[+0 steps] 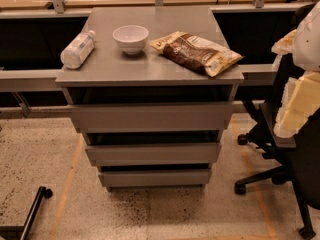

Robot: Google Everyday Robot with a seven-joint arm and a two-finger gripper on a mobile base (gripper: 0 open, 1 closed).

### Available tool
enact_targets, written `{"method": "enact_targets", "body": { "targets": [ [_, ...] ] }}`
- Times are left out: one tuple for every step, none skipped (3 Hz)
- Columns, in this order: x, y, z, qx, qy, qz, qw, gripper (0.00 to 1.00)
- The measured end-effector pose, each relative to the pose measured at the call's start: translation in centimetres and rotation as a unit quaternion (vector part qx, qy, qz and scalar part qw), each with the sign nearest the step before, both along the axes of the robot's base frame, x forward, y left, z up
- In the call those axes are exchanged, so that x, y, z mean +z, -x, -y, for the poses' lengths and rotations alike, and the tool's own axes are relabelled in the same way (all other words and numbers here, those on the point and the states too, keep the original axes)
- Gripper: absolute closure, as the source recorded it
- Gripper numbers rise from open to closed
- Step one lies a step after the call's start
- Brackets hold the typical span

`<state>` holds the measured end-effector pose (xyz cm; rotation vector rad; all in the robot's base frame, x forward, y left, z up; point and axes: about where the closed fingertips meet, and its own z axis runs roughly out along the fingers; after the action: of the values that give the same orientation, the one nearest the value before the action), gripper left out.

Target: Open bottom drawer

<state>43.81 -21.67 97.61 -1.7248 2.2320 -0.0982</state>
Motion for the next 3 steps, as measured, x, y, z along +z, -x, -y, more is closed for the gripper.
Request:
{"method": "enact_targets", "body": {
  "targets": [
    [0.0,-0.1,-0.1,0.000,-0.001,0.004,1.0000,0.00],
    [-1.7,-1.3,-0.9,0.019,-0.018,0.011,0.9996,0.00],
    [-4.7,-3.4,-1.8,0.037,-0.070,0.007,0.9968,0.00]
  ]
}}
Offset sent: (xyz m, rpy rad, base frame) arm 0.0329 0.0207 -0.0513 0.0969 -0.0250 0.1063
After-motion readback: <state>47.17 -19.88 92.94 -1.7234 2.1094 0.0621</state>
